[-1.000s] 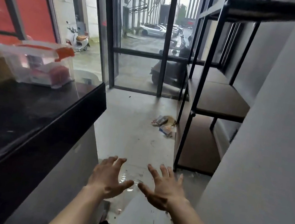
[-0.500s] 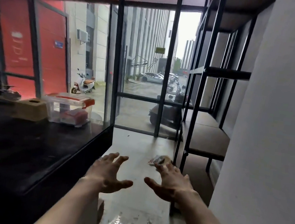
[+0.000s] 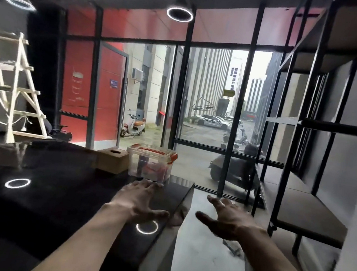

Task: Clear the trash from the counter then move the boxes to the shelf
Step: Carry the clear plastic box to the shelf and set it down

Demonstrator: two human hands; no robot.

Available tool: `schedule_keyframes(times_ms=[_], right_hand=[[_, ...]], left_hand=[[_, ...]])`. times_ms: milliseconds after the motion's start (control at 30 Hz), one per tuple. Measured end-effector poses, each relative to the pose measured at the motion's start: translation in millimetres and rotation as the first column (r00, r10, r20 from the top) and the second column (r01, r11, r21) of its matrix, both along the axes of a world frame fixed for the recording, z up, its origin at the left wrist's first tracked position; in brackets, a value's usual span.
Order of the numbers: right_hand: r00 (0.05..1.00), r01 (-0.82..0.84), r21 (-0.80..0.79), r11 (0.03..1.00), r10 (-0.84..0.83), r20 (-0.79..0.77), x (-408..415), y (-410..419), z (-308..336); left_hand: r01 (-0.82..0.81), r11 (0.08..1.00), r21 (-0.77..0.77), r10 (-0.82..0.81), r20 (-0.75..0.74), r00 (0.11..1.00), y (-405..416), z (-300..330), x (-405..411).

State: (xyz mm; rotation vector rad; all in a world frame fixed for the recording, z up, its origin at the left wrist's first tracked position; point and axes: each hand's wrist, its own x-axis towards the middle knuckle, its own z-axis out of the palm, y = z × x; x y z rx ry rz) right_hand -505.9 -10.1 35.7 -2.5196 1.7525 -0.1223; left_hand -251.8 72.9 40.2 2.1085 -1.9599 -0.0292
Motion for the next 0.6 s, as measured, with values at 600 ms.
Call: schedule_keyframes(times_ms=[600], right_hand=[[0.875,-0.056,-0.313,0.948,0.198,0.442,219.9,-65.9,-17.9]], left_hand=[[-0.225,0.953,-0.201,0.112,-0.459,0.882,-36.8,-14.3,205.5]])
